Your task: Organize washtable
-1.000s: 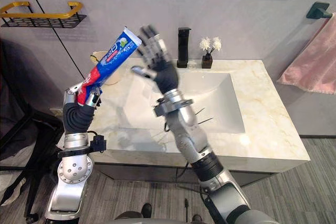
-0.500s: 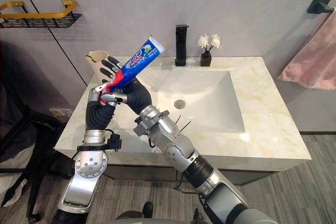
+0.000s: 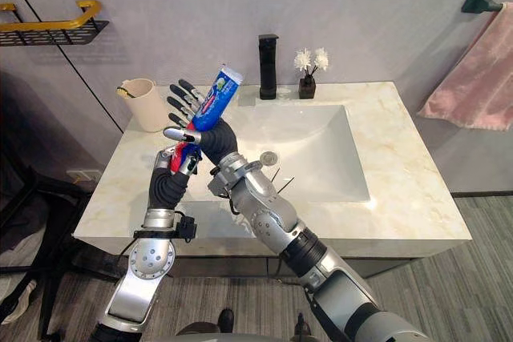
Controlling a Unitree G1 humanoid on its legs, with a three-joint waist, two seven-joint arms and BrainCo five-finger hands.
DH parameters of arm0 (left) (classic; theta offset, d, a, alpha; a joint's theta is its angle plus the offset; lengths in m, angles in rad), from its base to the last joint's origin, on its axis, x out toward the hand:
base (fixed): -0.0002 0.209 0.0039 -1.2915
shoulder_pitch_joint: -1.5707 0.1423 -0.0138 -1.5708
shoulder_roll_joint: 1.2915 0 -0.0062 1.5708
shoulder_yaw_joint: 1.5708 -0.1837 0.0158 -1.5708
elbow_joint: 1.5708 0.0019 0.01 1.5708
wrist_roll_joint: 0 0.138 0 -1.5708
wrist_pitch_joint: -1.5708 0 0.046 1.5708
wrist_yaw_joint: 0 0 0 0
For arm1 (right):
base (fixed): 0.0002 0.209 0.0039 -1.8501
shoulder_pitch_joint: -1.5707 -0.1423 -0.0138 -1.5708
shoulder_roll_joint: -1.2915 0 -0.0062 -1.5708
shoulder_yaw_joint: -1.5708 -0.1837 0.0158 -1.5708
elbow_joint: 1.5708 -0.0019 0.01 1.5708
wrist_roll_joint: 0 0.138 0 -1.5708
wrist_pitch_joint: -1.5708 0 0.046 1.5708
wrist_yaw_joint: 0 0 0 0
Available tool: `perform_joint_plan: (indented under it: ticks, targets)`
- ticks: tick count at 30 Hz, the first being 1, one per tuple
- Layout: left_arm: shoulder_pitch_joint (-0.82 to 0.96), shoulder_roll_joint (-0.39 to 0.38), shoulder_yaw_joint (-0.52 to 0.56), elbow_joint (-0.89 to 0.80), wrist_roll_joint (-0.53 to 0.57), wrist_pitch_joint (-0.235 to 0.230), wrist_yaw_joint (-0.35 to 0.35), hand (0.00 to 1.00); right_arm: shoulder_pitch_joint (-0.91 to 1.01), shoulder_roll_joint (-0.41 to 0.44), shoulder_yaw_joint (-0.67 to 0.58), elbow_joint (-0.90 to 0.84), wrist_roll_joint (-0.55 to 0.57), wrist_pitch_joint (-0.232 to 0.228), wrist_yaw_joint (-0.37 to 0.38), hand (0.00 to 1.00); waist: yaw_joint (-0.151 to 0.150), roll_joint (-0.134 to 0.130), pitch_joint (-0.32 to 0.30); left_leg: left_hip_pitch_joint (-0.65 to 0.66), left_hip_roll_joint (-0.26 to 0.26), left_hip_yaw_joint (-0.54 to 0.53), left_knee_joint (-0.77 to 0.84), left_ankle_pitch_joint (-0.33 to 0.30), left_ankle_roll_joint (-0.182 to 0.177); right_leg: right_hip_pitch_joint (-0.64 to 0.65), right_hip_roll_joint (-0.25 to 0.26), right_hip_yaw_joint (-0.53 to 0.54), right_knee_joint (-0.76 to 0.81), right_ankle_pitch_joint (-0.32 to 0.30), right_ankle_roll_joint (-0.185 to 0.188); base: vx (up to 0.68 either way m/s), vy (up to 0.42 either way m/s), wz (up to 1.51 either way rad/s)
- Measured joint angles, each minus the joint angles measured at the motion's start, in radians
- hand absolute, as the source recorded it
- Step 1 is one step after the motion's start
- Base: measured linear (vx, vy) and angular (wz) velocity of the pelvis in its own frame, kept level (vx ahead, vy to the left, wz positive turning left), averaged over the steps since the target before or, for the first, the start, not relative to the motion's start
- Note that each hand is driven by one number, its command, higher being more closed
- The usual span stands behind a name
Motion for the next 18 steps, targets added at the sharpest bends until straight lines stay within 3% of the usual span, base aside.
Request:
perform_joint_plan:
  ticks: [8,18]
  targets:
    - [0.073,-0.016,0.001,0.043,-0.019,0.014,-0.022,1.00,0.000,0.004,-0.098,-0.001,-0.008,-0.036,-0.007,1.00,-0.001,0.009,-0.001,0.003,0.000,0.002,-0.001,-0.003,0.005,-0.006,0.002,0.004,0.007,0.000,0.000,-0.01,0.000,-0.03]
    - [0.082,-0.016,0.006,0.041,-0.016,0.017,-0.021,1.00,0.014,0.025,-0.110,-0.001,-0.011,-0.036,0.005,1.00,-0.001,0.015,-0.003,0.004,-0.001,-0.001,-0.001,-0.002,0.003,-0.006,0.002,0.005,0.007,0.002,0.000,0.00,0.000,0.00]
